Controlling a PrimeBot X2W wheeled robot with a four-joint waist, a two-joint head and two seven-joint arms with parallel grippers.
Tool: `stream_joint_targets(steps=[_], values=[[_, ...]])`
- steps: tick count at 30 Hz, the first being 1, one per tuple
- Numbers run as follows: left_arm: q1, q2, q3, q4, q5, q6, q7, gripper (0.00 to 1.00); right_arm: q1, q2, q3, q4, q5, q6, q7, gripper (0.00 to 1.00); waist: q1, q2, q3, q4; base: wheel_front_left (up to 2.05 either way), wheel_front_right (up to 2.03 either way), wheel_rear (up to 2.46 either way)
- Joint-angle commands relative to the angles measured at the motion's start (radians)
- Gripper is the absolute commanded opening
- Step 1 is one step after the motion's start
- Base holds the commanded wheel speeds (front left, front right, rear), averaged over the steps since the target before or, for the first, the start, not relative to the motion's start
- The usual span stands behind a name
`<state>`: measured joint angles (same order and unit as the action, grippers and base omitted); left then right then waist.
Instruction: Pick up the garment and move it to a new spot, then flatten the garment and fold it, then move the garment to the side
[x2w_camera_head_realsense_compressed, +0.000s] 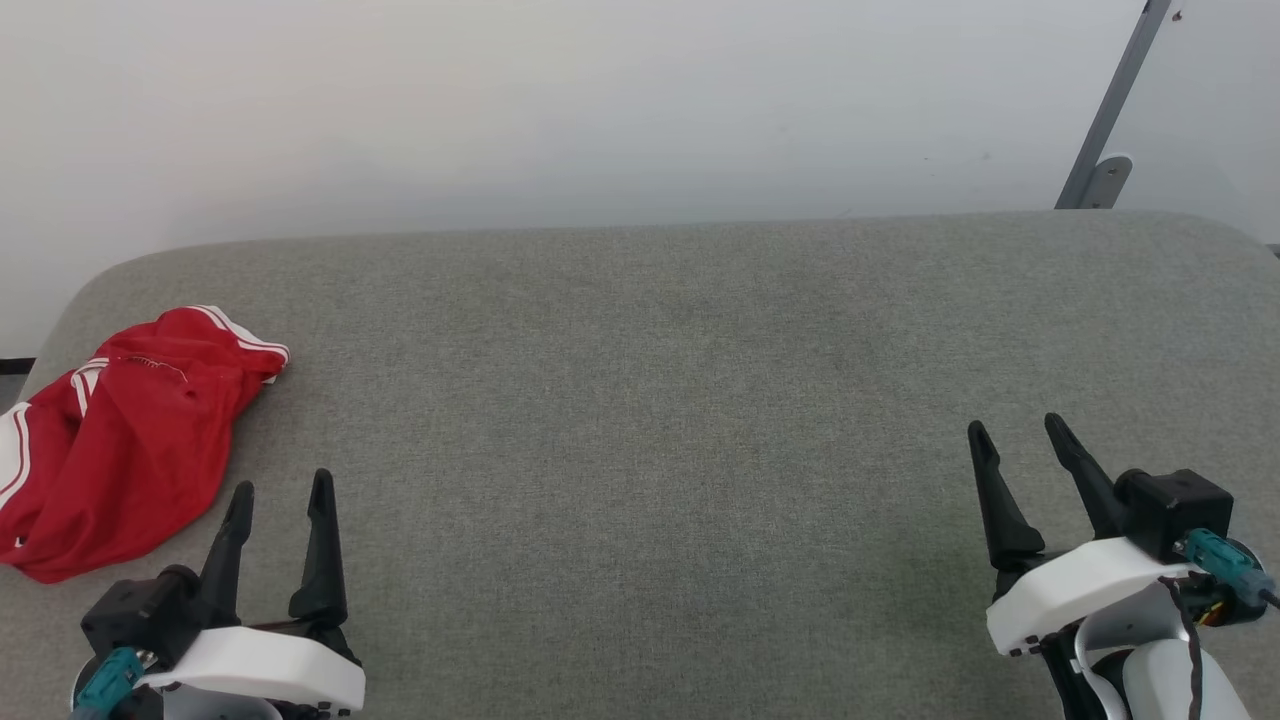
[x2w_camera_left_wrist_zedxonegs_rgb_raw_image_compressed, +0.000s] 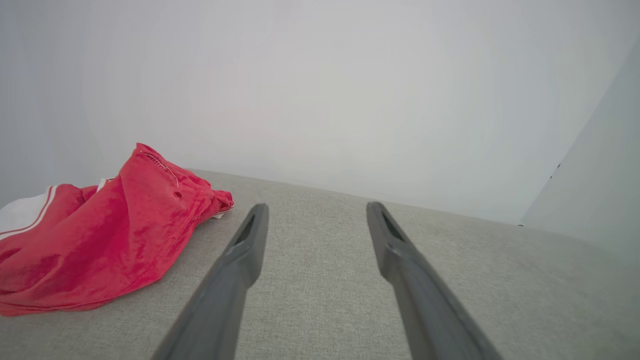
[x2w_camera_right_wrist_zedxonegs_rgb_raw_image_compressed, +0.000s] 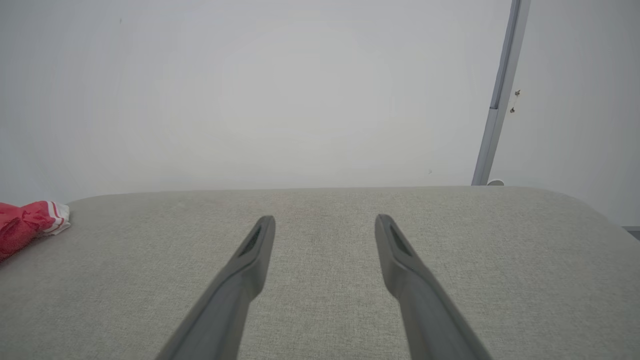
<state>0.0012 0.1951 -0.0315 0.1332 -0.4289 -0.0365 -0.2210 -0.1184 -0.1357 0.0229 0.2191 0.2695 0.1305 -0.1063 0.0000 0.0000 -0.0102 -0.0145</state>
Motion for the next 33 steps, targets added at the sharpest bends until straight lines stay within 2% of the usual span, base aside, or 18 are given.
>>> stream_joint_targets(steps=[1, 21, 33], values=[[0.001, 0.009, -0.002, -0.004, 0.018, -0.003, -0.009, 1.00, -0.014, -0.003, -0.002, -0.010, -0.018, 0.000, -0.008, 1.00, 0.0000, 0.0000, 0.000, 0.000, 0.00, 0.00, 0.00], [0.012, 0.029, -0.020, -0.001, 0.137, 0.007, -0.045, 1.00, -0.017, -0.005, 0.001, -0.004, -0.173, 0.000, -0.050, 1.00, 0.0000, 0.0000, -0.005, 0.001, 0.00, 0.00, 0.00], [0.004, 0.030, -0.011, 0.004, 0.123, -0.002, -0.047, 1.00, -0.010, 0.008, -0.007, -0.003, -0.180, 0.000, -0.054, 1.00, 0.0000, 0.0000, -0.006, 0.002, 0.00, 0.00, 0.00]])
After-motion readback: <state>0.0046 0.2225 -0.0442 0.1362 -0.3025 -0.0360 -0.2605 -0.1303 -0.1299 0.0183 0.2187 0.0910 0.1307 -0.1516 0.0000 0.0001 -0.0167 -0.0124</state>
